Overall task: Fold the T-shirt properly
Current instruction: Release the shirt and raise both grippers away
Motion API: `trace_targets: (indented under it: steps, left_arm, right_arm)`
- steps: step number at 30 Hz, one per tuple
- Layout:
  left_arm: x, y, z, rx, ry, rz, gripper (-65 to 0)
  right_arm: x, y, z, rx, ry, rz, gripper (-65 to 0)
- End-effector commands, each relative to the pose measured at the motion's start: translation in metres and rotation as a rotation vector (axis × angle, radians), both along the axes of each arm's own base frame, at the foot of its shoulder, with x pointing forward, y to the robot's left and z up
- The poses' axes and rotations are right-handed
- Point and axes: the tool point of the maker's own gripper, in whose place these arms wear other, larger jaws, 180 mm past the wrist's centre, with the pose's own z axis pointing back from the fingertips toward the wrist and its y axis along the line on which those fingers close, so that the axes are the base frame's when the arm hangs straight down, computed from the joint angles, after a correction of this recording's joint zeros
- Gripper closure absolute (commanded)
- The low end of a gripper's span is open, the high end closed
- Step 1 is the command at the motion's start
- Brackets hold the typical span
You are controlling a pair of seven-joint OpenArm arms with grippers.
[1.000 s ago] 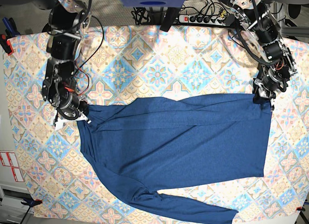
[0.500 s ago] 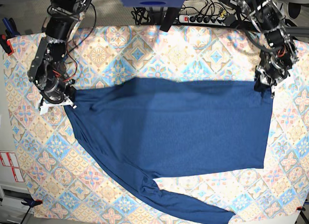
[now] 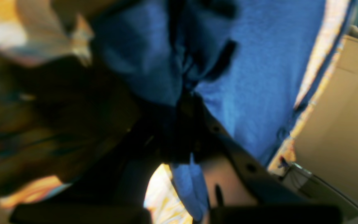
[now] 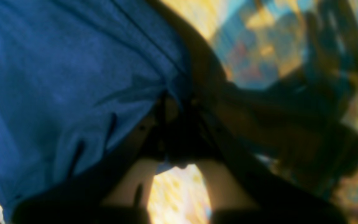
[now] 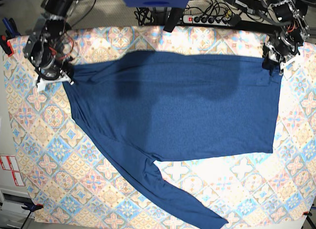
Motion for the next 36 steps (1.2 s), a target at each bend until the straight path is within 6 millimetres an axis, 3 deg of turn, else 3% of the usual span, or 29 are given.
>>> trace_targets:
  steps: [1, 7, 12, 18, 20, 23, 26, 30, 36]
  left_arm:
    - [0.005, 0.014, 0.012, 0.04, -0.03, 0.004, 0.0]
    - [-0.029, 0.013, -0.001, 0.04, 0.043, 0.001, 0.0]
    - [-0.04, 0.012, -0.002, 0.053, 0.049, -0.025, 0.0]
    - [-0.047, 0.01, -0.003, 0.062, 0.054, -0.042, 0.0]
    - [-0.048, 0.01, -0.004, 0.061, 0.056, -0.043, 0.0]
    - [-0.049, 0.009, -0.004, 0.06, 0.057, -0.045, -0.2]
    - [-0.052, 0.011, -0.004, 0.061, 0.062, -0.041, -10.7]
    - [-0.057, 0.011, -0.005, 0.06, 0.074, -0.04, -22.9]
    - [-0.07, 0.012, -0.008, 0.059, 0.097, -0.036, -24.1]
  right_arm:
    - [0.009, -0.02, 0.015, -0.051, -0.049, -0.008, -1.3]
    - [-0.017, -0.028, 0.013, -0.001, -0.038, -0.025, -1.3]
    - [-0.037, -0.034, 0.008, -0.006, -0.003, -0.047, -1.3]
    - [-0.037, -0.033, 0.006, -0.002, 0.0, -0.045, -1.6]
    - [-0.037, -0.031, 0.005, 0.002, 0.004, -0.04, -4.2]
    - [-0.038, -0.031, 0.006, 0.002, 0.006, -0.039, -13.3]
    - [-0.039, -0.032, 0.006, 0.002, 0.007, -0.045, -21.4]
    - [-0.046, -0.031, 0.003, 0.005, 0.022, -0.046, -25.1]
    - [-0.044, -0.034, 0.005, -0.003, 0.012, -0.051, -25.1]
